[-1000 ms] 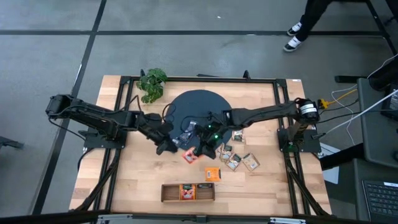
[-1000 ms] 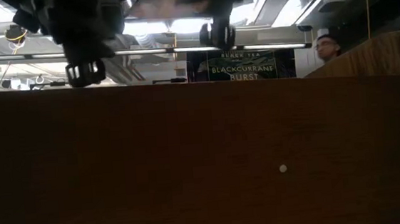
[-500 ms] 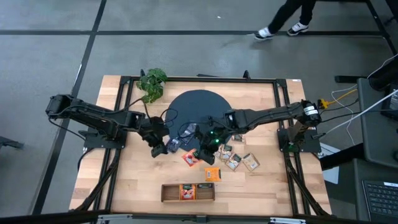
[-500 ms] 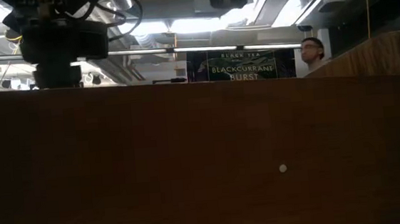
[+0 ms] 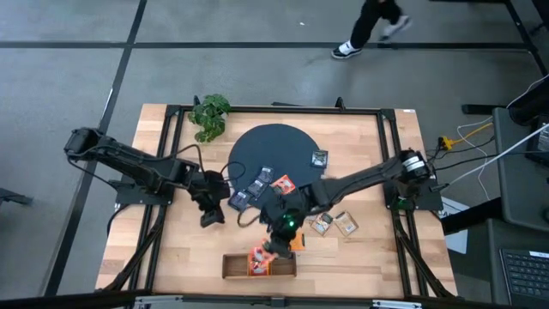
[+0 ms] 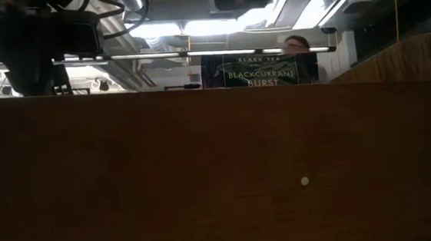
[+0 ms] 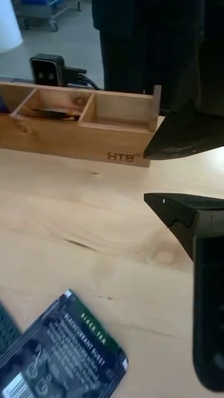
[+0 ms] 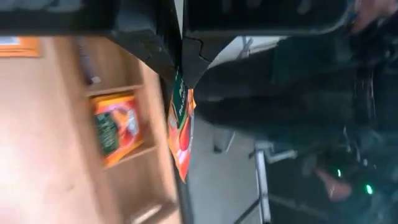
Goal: Pick & Place Tea
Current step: Put the orange tea bag into the middle section of the wooden organizer
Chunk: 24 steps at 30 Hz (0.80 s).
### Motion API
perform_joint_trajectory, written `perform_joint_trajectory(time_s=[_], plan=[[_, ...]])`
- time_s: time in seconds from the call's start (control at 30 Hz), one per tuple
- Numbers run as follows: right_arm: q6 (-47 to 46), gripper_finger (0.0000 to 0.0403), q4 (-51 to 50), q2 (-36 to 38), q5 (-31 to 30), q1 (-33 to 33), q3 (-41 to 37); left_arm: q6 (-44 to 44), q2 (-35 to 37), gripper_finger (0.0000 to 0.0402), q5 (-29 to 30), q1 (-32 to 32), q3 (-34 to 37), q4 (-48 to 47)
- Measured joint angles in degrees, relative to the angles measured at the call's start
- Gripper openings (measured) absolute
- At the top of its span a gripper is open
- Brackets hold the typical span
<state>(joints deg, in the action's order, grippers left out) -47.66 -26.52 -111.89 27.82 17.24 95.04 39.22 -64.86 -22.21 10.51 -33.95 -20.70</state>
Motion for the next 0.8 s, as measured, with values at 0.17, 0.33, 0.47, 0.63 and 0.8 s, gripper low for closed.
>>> perform_joint_trajectory(time_s=[0.17, 0.33, 0.47, 0.63, 0.8], plan=[[1.9, 0.0000, -0.2, -4.1, 1.9, 1.0, 2.9, 0.0, 0.0, 0.0093, 0.2, 1.1, 0.0, -0.1], [7.6, 0.0000, -4.9, -8.0, 4.1, 1.0, 7.7, 1.0, 0.0, 0.0093, 0.3, 1.8, 0.0, -0.1], [14.1, 0.0001, -9.6, -11.2, 5.1, 0.7, 11.8, 1.5, 0.0, 0.0093, 0.5, 1.9, 0.0, -0.1], [21.4, 0.0001, -14.5, -15.4, 4.9, 0.2, 16.3, 2.7, 0.0, 0.0093, 0.9, 1.9, 0.0, -0.1], [24.1, 0.0002, -15.1, -18.5, 3.4, -0.2, 18.2, 4.6, 0.0, 0.0093, 0.6, 2.2, -0.1, 0.2]])
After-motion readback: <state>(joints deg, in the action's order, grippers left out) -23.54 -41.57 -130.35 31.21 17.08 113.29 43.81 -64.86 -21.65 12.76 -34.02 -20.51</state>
